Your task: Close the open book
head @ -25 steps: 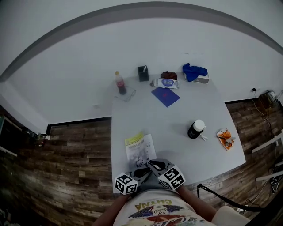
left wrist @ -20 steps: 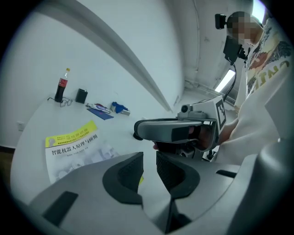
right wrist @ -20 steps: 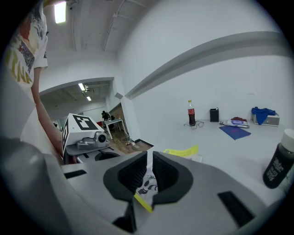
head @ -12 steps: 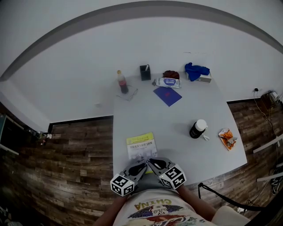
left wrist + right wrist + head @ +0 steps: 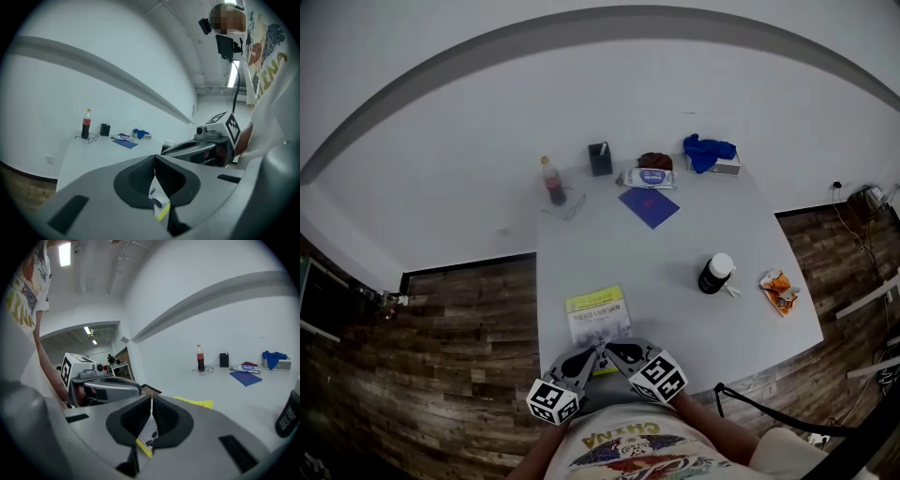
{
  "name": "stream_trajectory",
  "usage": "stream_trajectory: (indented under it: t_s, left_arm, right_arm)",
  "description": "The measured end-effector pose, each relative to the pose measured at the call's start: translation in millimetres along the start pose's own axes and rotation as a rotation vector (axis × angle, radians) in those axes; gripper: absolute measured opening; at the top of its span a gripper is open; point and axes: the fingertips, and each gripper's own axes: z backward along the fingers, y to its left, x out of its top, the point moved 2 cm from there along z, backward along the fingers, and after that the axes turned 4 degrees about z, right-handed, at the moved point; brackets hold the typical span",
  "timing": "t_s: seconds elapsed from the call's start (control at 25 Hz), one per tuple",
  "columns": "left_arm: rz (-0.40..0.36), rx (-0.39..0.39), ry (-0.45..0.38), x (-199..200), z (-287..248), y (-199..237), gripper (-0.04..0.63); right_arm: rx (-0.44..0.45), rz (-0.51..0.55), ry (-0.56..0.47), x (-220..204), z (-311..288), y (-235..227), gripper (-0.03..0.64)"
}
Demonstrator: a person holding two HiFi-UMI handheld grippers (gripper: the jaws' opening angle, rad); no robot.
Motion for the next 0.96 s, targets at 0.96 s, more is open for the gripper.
stream_trajectory:
  t_s: [0.96]
  left_arm:
    - [0.008,0.035,-0.025,1.1,9.4,12.2,0.014]
  right_arm:
    - [0.005,0.006,0.040,-6.2,-8.2,4.8,0.021]
